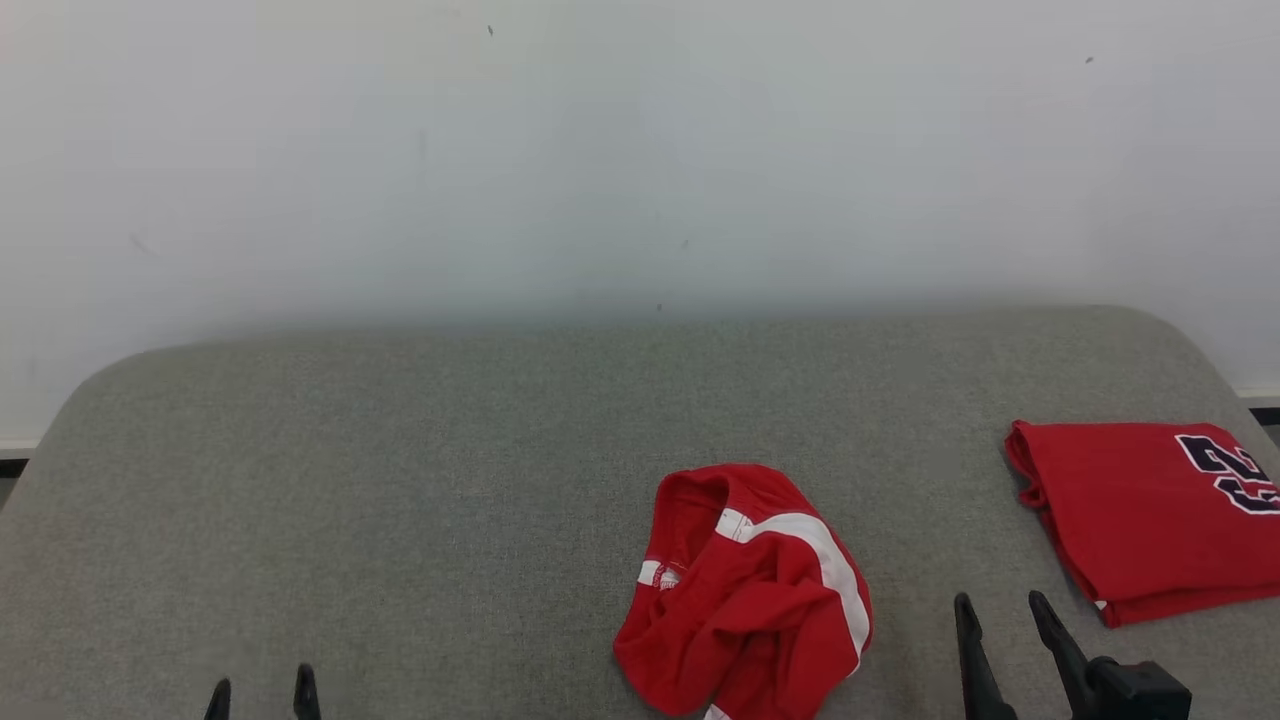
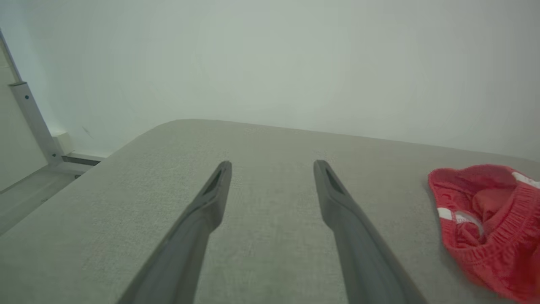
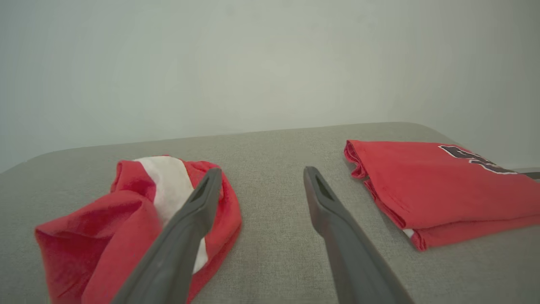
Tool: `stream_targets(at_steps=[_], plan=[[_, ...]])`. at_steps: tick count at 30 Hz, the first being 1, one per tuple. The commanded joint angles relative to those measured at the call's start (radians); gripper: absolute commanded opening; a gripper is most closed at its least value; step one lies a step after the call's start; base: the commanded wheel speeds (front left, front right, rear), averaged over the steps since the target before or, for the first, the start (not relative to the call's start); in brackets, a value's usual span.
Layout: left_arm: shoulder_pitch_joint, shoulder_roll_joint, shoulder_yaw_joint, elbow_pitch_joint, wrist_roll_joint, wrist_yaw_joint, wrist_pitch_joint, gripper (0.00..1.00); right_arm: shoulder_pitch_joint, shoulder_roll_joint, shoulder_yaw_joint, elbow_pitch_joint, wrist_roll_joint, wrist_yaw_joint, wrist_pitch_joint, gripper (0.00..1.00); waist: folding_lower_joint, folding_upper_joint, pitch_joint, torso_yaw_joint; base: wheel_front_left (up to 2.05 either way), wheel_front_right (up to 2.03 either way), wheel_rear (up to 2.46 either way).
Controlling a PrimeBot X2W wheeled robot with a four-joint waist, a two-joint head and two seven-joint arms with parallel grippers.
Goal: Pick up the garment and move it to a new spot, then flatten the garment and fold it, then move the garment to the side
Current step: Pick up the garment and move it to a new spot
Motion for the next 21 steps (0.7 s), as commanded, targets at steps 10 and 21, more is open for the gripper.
stream_targets(at_steps=[10,21], plan=[[0.033,0.052,-0.018,0.134,0.04,-0.046,0.012,1.0,0.021,0.001,0.006,0.054,-0.031,-0.002,0.023,1.0,0.0001,0.0001,0.011,-0.007,0.0,0.0,0.0],[0.067,0.025,0.093,0.027,0.032,-0.085,-0.003,1.0,0.024,0.001,0.005,0.004,-0.035,-0.002,0.046,1.0,0.0001,0.0001,0.017,0.007,0.0,0.0,0.0]])
